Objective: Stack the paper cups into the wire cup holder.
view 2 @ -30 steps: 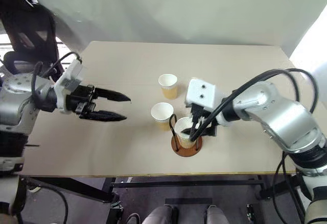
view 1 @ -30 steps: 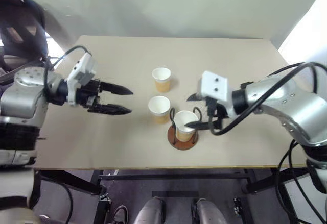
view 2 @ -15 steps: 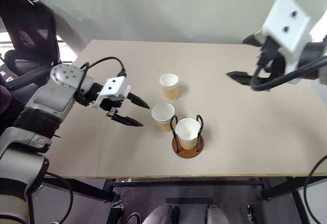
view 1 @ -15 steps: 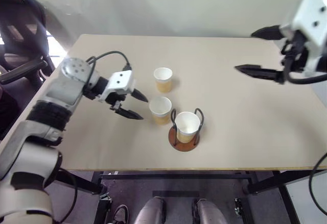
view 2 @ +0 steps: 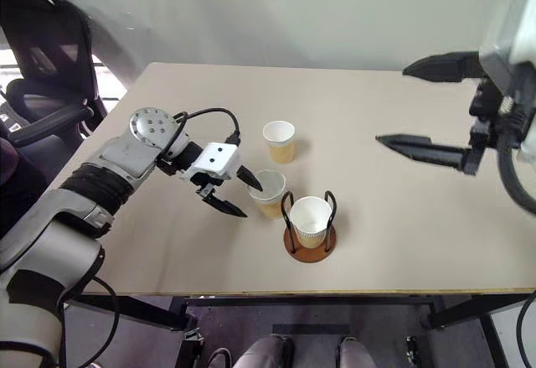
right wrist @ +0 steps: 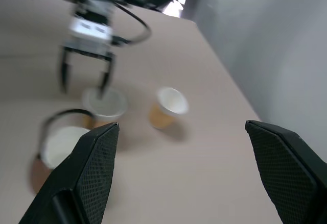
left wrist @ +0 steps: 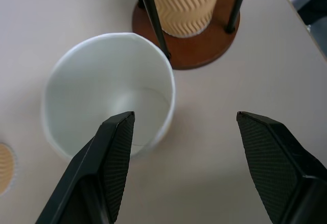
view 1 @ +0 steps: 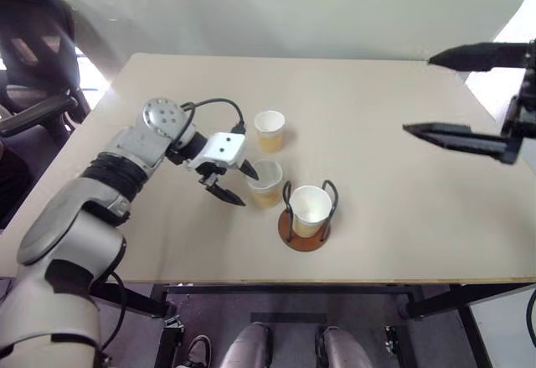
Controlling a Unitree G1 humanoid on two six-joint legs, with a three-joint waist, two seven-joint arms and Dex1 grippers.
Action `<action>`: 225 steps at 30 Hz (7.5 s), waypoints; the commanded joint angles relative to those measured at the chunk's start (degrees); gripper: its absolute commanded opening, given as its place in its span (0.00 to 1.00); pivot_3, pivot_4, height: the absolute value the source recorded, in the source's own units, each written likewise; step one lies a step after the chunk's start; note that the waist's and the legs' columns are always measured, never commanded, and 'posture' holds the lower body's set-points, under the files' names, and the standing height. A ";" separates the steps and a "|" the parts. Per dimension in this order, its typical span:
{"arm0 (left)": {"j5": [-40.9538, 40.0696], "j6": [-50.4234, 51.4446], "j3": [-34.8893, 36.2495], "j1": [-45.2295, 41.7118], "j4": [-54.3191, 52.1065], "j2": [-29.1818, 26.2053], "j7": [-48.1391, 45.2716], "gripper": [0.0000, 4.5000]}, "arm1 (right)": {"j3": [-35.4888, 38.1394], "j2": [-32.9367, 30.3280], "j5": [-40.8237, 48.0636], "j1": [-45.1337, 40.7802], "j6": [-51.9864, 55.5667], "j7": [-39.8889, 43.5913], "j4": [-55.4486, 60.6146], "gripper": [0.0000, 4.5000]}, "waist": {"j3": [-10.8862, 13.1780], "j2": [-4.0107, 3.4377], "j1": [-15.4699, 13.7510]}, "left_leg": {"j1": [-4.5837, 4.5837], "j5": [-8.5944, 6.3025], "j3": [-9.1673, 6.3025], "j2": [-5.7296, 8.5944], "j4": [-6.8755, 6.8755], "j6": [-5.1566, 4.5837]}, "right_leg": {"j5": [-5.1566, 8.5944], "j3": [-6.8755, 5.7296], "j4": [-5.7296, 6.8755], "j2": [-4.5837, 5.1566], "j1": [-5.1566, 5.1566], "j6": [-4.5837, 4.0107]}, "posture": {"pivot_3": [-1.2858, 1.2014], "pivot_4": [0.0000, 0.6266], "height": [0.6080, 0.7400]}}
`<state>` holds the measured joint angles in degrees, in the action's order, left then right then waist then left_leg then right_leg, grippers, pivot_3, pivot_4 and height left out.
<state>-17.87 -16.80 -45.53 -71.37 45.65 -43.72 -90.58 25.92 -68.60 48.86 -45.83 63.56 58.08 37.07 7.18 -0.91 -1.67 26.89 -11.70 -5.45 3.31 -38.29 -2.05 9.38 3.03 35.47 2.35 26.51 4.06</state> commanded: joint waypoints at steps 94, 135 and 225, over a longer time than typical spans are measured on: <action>-38.83 -25.57 -54.35 -38.77 -3.03 13.51 -1.92 0.43 | 32.77 -15.10 45.63 30.35 0.19 -39.68 13.04 0.92 | 0.06 -0.39 -1.16 | 0.06 -2.10 0.48 0.86 -1.81 -0.99 | 0.47 0.16 -0.50 0.91 -1.05 1.86 | 0.52 0.24 1.00; 30.43 4.31 9.94 -18.78 34.24 26.31 37.79 0.84 | 26.45 -16.15 38.59 30.95 -4.05 -32.69 10.88 0.92 | 0.02 -0.45 -1.33 | -0.03 -1.61 1.02 0.87 -1.81 -1.81 | 0.65 0.39 -0.53 0.97 -0.99 2.08 | 0.52 0.24 1.00; -45.21 -19.95 -55.31 -41.37 -5.75 9.30 -1.92 0.00 | 31.46 -16.83 44.52 27.79 2.78 -37.76 12.37 0.92 | 0.04 -0.72 -0.99 | -0.15 -2.00 1.38 1.06 -1.96 -1.99 | 0.53 0.14 -0.54 1.67 -1.15 2.49 | 0.52 0.24 1.00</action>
<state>-62.74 -35.68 -100.74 -110.58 39.58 -34.28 -90.64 55.69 -84.59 92.76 -17.90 67.59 21.51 49.65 7.22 -1.63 -2.66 26.74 -13.71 -4.06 4.37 -40.24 -4.04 9.91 3.16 34.94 4.02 25.36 6.55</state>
